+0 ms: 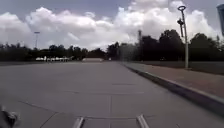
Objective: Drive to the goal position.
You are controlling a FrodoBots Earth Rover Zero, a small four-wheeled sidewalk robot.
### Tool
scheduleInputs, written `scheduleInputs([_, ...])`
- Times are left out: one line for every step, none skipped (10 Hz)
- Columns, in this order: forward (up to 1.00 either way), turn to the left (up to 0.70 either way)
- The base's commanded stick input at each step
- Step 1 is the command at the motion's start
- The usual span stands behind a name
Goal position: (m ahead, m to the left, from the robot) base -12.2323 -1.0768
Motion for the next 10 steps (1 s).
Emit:
scheduleInputs([0.7, 0.0])
scheduleInputs([0.7, 0.0])
scheduleInputs([0.7, 0.0])
scheduleInputs([0.7, 0.0])
scheduleInputs([0.7, 0.0])
scheduleInputs([0.7, 0.0])
scheduleInputs([0.7, 0.0])
scheduleInputs([0.7, 0.0])
scheduleInputs([0.7, 0.0])
scheduleInputs([0.7, 0.0])
